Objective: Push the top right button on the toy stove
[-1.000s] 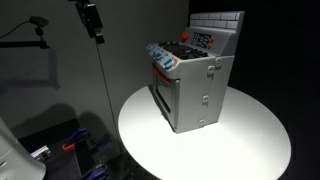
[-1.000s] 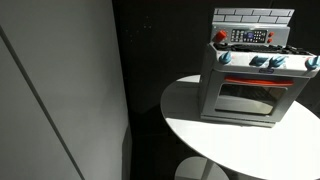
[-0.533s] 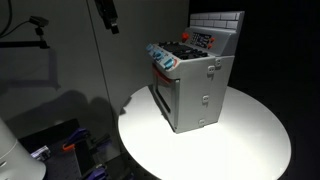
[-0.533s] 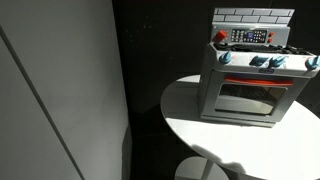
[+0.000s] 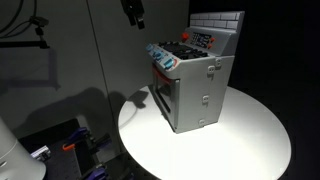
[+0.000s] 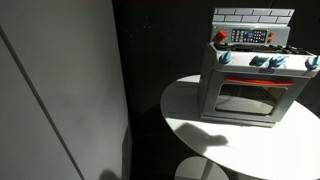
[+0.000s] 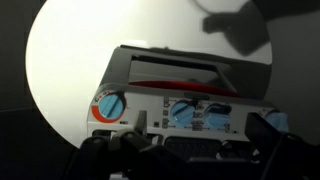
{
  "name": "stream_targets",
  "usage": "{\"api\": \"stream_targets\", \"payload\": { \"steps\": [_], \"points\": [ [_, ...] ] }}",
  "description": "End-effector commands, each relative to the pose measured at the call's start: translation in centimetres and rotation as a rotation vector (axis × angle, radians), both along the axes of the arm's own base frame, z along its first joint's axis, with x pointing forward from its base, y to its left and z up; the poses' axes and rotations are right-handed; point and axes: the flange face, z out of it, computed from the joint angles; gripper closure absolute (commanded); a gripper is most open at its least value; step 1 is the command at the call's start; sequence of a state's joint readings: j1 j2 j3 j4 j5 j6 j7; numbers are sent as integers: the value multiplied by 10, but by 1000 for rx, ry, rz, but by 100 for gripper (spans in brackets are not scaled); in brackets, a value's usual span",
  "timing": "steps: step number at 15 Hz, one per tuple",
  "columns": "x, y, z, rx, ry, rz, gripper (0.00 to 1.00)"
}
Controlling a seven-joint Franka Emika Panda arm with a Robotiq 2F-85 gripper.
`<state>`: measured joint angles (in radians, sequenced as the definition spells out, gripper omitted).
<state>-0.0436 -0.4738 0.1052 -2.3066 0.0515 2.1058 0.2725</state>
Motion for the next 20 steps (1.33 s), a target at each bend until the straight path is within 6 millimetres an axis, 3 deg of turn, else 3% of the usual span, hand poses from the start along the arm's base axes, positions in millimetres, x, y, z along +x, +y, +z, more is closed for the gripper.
{"api": "stream_targets", "payload": {
  "steps": [1, 7, 9, 16, 20],
  "points": [
    [35, -11, 1, -45, -43, -60, 0],
    [73, -30, -9, -90, -93, -170, 0],
    [64, -28, -16, -81, -77, -146, 0],
    [70, -30, -15, -82, -79, -157, 0],
    [85, -28, -5, -64, -160, -198, 0]
  ]
}}
